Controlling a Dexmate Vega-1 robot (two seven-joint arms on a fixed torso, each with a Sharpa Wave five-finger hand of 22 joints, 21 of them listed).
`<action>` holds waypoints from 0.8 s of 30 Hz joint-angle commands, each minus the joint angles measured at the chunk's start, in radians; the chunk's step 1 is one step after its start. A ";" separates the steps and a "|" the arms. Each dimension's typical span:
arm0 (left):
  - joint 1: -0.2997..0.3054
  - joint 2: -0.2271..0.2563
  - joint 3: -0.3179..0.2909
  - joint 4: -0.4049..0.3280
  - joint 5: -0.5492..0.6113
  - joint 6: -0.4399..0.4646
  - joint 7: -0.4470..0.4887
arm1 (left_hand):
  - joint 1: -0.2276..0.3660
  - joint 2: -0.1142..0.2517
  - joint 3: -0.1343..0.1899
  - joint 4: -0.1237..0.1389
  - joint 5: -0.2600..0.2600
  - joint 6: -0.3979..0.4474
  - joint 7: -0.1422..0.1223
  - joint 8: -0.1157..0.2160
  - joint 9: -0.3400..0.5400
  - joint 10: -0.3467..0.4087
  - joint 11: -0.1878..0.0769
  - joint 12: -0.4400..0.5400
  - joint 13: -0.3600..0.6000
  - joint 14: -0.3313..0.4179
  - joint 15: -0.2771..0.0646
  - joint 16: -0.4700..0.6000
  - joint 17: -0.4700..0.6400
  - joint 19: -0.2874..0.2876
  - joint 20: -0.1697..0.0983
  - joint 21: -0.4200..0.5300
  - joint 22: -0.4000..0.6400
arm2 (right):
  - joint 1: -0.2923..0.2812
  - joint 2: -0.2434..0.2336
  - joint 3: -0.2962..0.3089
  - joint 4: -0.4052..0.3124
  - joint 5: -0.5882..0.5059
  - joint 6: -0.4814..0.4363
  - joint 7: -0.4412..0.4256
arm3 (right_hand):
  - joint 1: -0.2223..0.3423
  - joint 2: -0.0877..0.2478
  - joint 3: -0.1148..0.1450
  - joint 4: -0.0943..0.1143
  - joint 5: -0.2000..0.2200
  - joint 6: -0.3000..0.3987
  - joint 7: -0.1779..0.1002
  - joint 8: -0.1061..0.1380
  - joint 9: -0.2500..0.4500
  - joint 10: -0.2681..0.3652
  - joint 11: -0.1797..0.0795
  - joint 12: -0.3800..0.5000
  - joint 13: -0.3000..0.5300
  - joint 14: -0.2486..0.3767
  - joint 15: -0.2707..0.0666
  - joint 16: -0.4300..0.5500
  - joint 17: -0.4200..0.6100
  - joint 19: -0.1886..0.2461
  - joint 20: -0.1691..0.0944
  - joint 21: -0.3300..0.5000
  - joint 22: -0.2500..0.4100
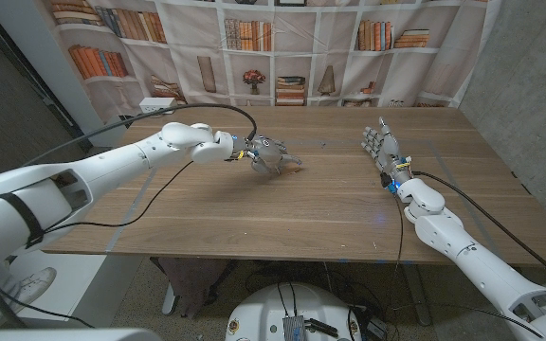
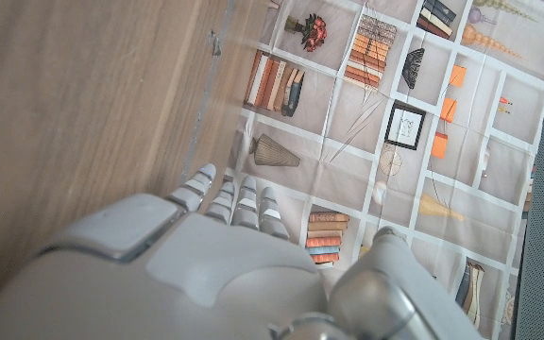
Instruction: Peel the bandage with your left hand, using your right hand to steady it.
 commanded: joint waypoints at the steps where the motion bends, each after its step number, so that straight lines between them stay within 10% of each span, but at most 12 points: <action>1: 0.016 0.002 0.001 -0.004 0.018 0.022 0.034 | 0.027 -0.001 0.015 -0.006 -0.003 0.014 -0.004 0.000 0.002 0.011 0.001 0.009 0.005 0.015 -0.183 -0.002 0.006 0.008 -0.007 0.004 0.003 | -0.003 0.000 0.005 0.000 0.011 0.008 0.014 | 0.005 0.010 0.002 -0.008 0.003 -0.003 -0.005 -0.001 0.004 -0.001 0.002 0.001 0.003 -0.007 0.001 0.002 0.002 0.000 0.003 -0.004 0.001; 24: 0.027 0.002 0.005 0.002 0.030 0.024 0.075 | 0.038 -0.008 0.014 0.002 -0.011 0.024 -0.004 -0.002 0.002 0.009 0.002 0.019 0.012 0.022 -0.179 -0.002 0.012 0.014 -0.007 0.006 0.003 | -0.006 0.010 0.013 0.011 0.031 0.024 0.035 | 0.008 0.012 0.001 -0.012 0.003 -0.003 -0.010 0.000 0.004 -0.001 0.000 0.001 0.002 -0.007 0.000 0.003 0.002 0.001 0.003 -0.005 0.001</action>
